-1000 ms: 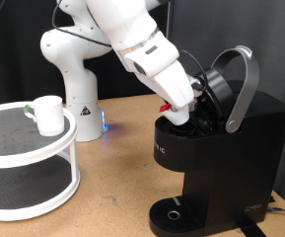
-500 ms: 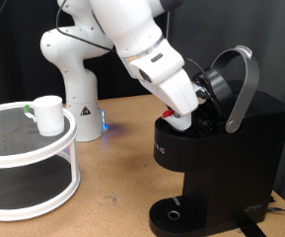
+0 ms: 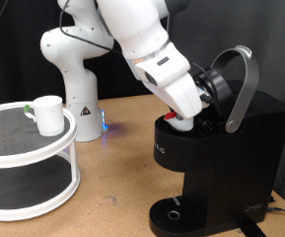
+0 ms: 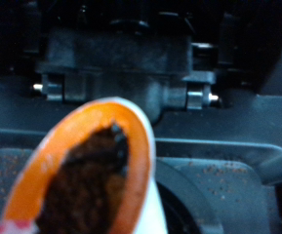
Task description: Make a cup of coffee with the keurig machine
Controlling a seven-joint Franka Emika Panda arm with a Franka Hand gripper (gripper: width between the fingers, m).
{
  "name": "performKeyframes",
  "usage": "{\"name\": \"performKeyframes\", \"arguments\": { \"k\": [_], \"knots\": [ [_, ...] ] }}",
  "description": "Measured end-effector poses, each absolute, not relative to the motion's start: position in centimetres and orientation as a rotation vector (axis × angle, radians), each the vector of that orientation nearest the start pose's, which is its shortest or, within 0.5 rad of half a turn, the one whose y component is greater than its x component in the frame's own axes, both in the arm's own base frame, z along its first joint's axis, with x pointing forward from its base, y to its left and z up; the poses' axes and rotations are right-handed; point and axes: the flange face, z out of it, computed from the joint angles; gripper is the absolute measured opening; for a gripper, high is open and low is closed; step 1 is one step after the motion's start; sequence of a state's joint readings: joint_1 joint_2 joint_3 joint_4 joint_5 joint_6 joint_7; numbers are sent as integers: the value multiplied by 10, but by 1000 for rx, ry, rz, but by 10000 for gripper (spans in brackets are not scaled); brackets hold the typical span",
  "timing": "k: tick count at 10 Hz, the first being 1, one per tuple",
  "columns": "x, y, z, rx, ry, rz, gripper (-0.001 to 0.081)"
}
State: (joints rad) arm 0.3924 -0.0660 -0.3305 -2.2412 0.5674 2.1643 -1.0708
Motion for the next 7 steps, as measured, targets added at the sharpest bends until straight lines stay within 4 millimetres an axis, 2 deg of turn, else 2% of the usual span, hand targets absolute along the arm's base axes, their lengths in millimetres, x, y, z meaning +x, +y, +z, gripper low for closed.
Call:
{"name": "performKeyframes", "arguments": {
  "k": [3, 4, 5, 6, 7],
  "knots": [
    [517, 54, 397, -2488, -1049, -285, 96],
    [517, 55, 396, -2488, -1049, -281, 151],
    [517, 54, 392, -2489, -1047, -269, 151],
    [517, 54, 387, -2492, -1044, -253, 334],
    [518, 55, 382, -2494, -1042, -240, 334]
  ]
}}
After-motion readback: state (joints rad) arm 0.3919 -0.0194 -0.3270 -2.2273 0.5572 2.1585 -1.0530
